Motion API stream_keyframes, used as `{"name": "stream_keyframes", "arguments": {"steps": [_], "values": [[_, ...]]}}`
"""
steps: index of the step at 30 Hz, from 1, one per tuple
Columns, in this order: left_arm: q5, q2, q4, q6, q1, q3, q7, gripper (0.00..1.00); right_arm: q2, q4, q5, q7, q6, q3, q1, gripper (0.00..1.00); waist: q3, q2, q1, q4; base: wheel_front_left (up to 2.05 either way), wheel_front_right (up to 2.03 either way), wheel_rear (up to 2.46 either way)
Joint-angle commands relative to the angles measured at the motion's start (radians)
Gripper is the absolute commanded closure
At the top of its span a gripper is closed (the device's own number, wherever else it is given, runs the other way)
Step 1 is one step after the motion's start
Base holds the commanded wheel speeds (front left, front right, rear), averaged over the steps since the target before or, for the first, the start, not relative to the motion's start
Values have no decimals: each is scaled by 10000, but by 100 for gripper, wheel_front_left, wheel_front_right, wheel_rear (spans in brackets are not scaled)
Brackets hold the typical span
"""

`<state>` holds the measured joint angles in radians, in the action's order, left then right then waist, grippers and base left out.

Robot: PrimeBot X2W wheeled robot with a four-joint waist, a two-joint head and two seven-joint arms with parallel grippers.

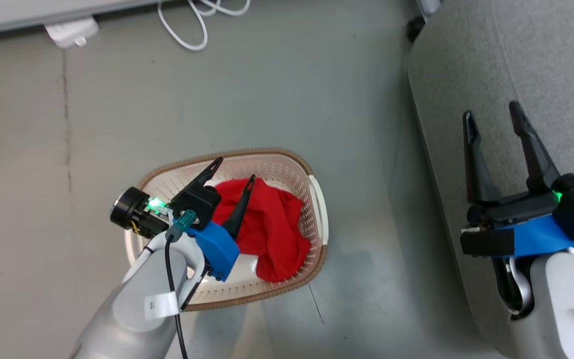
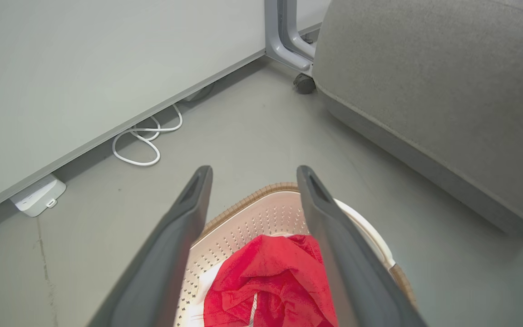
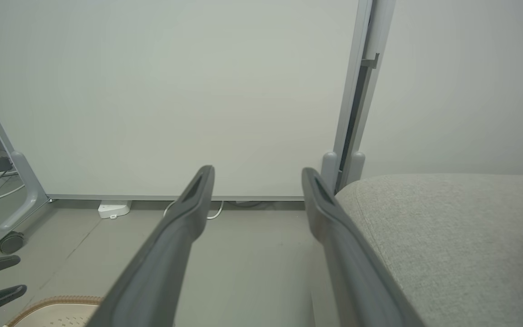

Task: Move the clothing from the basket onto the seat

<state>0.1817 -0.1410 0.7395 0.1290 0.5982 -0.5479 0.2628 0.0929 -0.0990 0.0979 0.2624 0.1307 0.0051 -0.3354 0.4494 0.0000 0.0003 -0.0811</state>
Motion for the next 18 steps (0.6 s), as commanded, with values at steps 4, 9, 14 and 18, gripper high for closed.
{"name": "stream_keyframes", "arguments": {"steps": [4,9,14,18], "values": [[233,-358,1041,17,935,-1060,30,0,57,165,-34,38,1,80,-642,0,1398,0,-3,-512,0,0,0],[630,-587,2041,18,1637,-2237,30,0,109,293,-56,38,1,194,-1096,0,2203,0,-3,-667,0,0,0],[971,-719,3031,17,2323,-3566,-17,0,162,438,-54,38,1,316,-1578,0,2943,0,-3,-803,0,0,0],[1308,-863,3602,17,2762,-4593,-209,0,151,519,-75,38,1,398,-1885,0,3475,0,-3,-892,0,0,0]]}}
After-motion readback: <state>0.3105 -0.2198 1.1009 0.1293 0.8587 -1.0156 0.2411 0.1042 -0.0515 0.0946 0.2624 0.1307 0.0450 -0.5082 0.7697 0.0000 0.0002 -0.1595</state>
